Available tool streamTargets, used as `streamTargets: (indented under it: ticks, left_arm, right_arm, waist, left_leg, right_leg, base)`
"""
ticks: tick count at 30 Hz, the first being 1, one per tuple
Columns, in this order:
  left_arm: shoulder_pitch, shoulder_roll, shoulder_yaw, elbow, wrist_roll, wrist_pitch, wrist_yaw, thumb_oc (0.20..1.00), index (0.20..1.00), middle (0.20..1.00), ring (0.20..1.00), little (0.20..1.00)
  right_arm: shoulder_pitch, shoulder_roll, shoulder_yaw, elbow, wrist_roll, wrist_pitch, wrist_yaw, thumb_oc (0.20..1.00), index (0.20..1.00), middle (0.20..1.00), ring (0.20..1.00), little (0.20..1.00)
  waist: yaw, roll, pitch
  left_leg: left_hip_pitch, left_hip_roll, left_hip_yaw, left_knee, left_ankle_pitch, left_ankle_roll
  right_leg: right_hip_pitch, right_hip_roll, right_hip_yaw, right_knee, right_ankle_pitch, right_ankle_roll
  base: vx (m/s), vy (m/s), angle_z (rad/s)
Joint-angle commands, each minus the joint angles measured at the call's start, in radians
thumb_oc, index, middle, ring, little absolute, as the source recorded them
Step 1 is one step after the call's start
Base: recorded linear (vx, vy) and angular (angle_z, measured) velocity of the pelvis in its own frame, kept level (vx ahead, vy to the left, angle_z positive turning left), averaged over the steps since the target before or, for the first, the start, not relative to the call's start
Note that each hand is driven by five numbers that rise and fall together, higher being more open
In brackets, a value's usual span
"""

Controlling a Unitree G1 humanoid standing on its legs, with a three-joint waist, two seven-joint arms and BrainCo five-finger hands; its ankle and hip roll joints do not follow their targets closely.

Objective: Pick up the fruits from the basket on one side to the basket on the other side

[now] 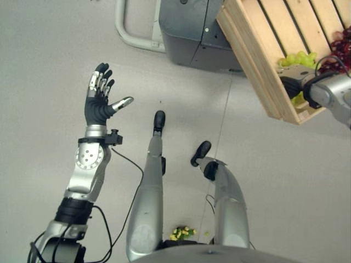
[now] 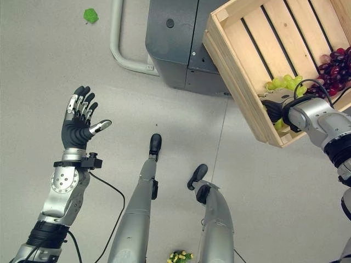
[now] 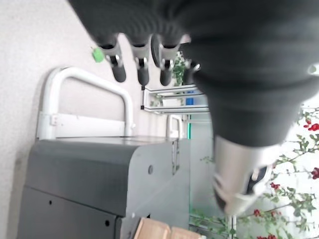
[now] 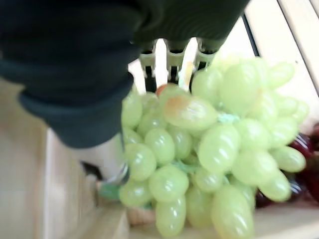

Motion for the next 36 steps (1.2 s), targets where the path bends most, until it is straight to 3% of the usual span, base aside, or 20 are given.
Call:
streamTargets:
  ticks: [1, 2, 3, 6, 7, 8, 11, 13, 14, 17, 18, 19, 22, 24, 29, 36]
  left_arm:
    - [-0.024, -0.021, 0.041, -0.07, 0.024, -0.042, 0.01, 1.0, 1.0, 1.0, 1.0, 1.0]
    - [-0.029, -0.02, 0.043, -0.074, 0.027, -0.042, 0.011, 1.0, 1.0, 1.0, 1.0, 1.0]
    - [-0.024, -0.023, 0.042, -0.075, 0.026, -0.041, 0.011, 1.0, 1.0, 1.0, 1.0, 1.0]
    - [-0.027, -0.02, 0.045, -0.084, 0.026, -0.043, 0.009, 1.0, 1.0, 1.0, 1.0, 1.0]
    - [-0.022, -0.021, 0.043, -0.082, 0.025, -0.042, 0.009, 1.0, 1.0, 1.0, 1.0, 1.0]
    - [-0.028, -0.02, 0.045, -0.085, 0.026, -0.043, 0.01, 1.0, 1.0, 1.0, 1.0, 1.0]
    - [-0.025, -0.019, 0.042, -0.083, 0.024, -0.043, 0.011, 1.0, 1.0, 1.0, 1.0, 1.0]
    - [-0.028, -0.019, 0.044, -0.086, 0.023, -0.045, 0.013, 1.0, 1.0, 1.0, 1.0, 1.0]
    - [-0.022, -0.02, 0.042, -0.084, 0.022, -0.044, 0.013, 1.0, 1.0, 1.0, 1.0, 1.0]
    - [-0.027, -0.014, 0.049, -0.088, 0.017, -0.05, 0.017, 1.0, 1.0, 1.0, 1.0, 1.0]
    - [-0.021, -0.015, 0.047, -0.086, 0.017, -0.049, 0.017, 1.0, 1.0, 1.0, 1.0, 1.0]
    - [-0.025, -0.013, 0.049, -0.089, 0.014, -0.052, 0.017, 1.0, 1.0, 1.0, 1.0, 1.0]
    - [-0.011, -0.01, 0.05, -0.091, 0.003, -0.055, 0.022, 1.0, 1.0, 1.0, 1.0, 1.0]
    - [-0.02, -0.005, 0.056, -0.091, 0.003, -0.056, 0.026, 1.0, 1.0, 1.0, 1.0, 1.0]
    - [-0.021, 0.003, 0.055, -0.091, -0.003, -0.056, 0.022, 1.0, 1.0, 1.0, 1.0, 1.0]
    - [-0.01, 0.002, 0.065, -0.093, -0.011, -0.053, 0.021, 1.0, 1.0, 1.0, 1.0, 1.0]
  right_arm:
    - [0.037, -0.057, 0.143, 0.096, -0.05, 0.034, 0.034, 0.2, 0.2, 0.2, 0.2, 0.2]
    - [0.026, -0.055, 0.142, 0.081, -0.05, 0.033, 0.033, 0.2, 0.2, 0.2, 0.2, 0.2]
    - [0.029, -0.05, 0.144, 0.075, -0.047, 0.032, 0.034, 0.2, 0.2, 0.2, 0.2, 0.2]
    - [0.019, -0.046, 0.141, 0.063, -0.043, 0.032, 0.036, 0.2, 0.2, 0.2, 0.2, 0.2]
    - [0.023, -0.044, 0.144, 0.062, -0.043, 0.032, 0.036, 0.2, 0.2, 0.2, 0.2, 0.2]
    - [0.017, -0.045, 0.142, 0.061, -0.043, 0.032, 0.036, 0.2, 0.2, 0.2, 0.2, 0.2]
    - [0.016, -0.04, 0.146, 0.049, -0.037, 0.029, 0.036, 0.2, 0.2, 0.2, 0.2, 0.2]
    - [-0.007, -0.04, 0.139, 0.037, -0.027, 0.029, 0.028, 0.2, 0.2, 0.2, 0.2, 0.2]
    - [-0.003, -0.039, 0.143, 0.036, -0.027, 0.029, 0.029, 0.2, 0.2, 0.2, 0.2, 0.2]
    - [-0.063, -0.038, 0.106, 0.029, 0.031, 0.042, -0.016, 0.2, 0.2, 0.2, 0.2, 0.2]
    - [-0.059, -0.037, 0.11, 0.028, 0.031, 0.042, -0.014, 0.2, 0.2, 0.2, 0.2, 0.2]
    - [-0.08, -0.037, 0.091, 0.026, 0.052, 0.048, -0.031, 0.2, 0.2, 0.2, 0.2, 0.2]
    - [-0.163, -0.031, 0.046, 0.05, 0.123, 0.066, -0.109, 0.2, 0.2, 0.2, 0.2, 0.2]
    - [-0.246, -0.039, 0.036, 0.044, 0.147, 0.074, -0.158, 0.2, 0.2, 0.2, 0.2, 0.2]
    - [-0.46, -0.041, 0.129, 0.117, 0.181, 0.083, -0.223, 0.2, 0.2, 0.2, 0.2, 0.2]
    - [-0.537, -0.035, 0.14, 0.13, 0.187, 0.098, -0.261, 0.2, 0.2, 0.2, 0.2, 0.2]
  waist:
    - [-0.044, 0.032, 0.029]
    - [-0.043, 0.03, 0.029]
    - [-0.044, 0.03, 0.029]
    - [-0.042, 0.028, 0.029]
    - [-0.044, 0.028, 0.029]
    - [-0.042, 0.028, 0.029]
    - [-0.044, 0.025, 0.029]
    - [-0.041, 0.026, 0.029]
    - [-0.042, 0.027, 0.029]
    - [-0.04, 0.026, 0.029]
    - [-0.041, 0.026, 0.029]
    - [-0.041, 0.025, 0.029]
    - [-0.038, 0.023, 0.029]
    - [-0.036, 0.019, 0.029]
    - [-0.031, 0.005, 0.029]
    - [-0.025, -0.008, 0.029]
  left_leg:
    - [0.066, -0.018, 0.025, 0.134, -0.244, 0.002]
    - [0.044, -0.02, 0.032, 0.131, -0.222, 0.008]
    - [0.066, -0.02, 0.023, 0.131, -0.243, 0.002]
    - [0.046, -0.02, 0.028, 0.125, -0.22, 0.009]
    - [0.068, -0.019, 0.02, 0.127, -0.242, 0.003]
    - [0.046, -0.019, 0.027, 0.125, -0.219, 0.009]
    - [0.069, -0.021, 0.018, 0.126, -0.243, 0.004]
    - [0.049, -0.023, 0.024, 0.127, -0.222, 0.011]
    - [0.071, -0.022, 0.016, 0.129, -0.244, 0.005]
    - [0.058, -0.021, 0.026, 0.125, -0.22, 0.012]
    - [0.08, -0.021, 0.019, 0.127, -0.243, 0.006]
    - [0.06, -0.021, 0.027, 0.125, -0.22, 0.012]
    - [0.094, -0.021, 0.022, 0.126, -0.245, 0.007]
    - [0.075, -0.019, 0.032, 0.124, -0.219, 0.012]
    - [0.11, -0.016, 0.035, 0.115, -0.215, 0.009]
    - [0.164, -0.016, 0.03, 0.093, -0.212, 0.009]
  right_leg:
    - [0.05, 0.043, 0.01, -0.27, 0.158, 0.105]
    - [0.03, 0.041, -0.003, -0.275, 0.181, 0.096]
    - [0.048, 0.044, 0.009, -0.269, 0.159, 0.105]
    - [0.032, 0.043, -0.007, -0.278, 0.18, 0.096]
    - [0.05, 0.046, 0.007, -0.271, 0.158, 0.105]
    - [0.032, 0.043, -0.007, -0.277, 0.18, 0.096]
    - [0.051, 0.046, 0.005, -0.268, 0.158, 0.105]
    - [0.034, 0.041, -0.009, -0.273, 0.18, 0.096]
    - [0.052, 0.044, 0.005, -0.265, 0.158, 0.105]
    - [0.044, 0.04, -0.008, -0.276, 0.183, 0.095]
    - [0.063, 0.043, 0.006, -0.269, 0.16, 0.104]
    - [0.046, 0.042, -0.006, -0.278, 0.185, 0.095]
    - [0.077, 0.048, 0.011, -0.278, 0.167, 0.102]
    - [0.063, 0.047, -0.001, -0.292, 0.196, 0.093]
    - [0.098, 0.048, -0.005, -0.303, 0.203, 0.093]
    - [0.153, 0.049, -0.011, -0.317, 0.209, 0.093]
  base:
    - [0.01, -0.032, 0.05]
    - [0.07, -0.044, 0.04]
    - [-0.05, -0.01, 0.03]
    - [0.0, -0.001, 0.01]
    - [0.0, 0.0, 0.0]
    - [0.06, -0.027, 0.02]
    - [0.0, -0.01, 0.01]
    - [0.0, 0.0, 0.0]
    - [-0.07, 0.028, 0.0]
    - [-0.01, 0.006, 0.0]
    - [0.0, 0.0, 0.0]
    - [0.05, -0.023, -0.02]
    - [-0.05, 0.013, -0.01]
    - [-0.07, 0.028, -0.07]
    - [-0.02, 0.004, -0.05]
    - [-0.01, -0.005, 0.04]
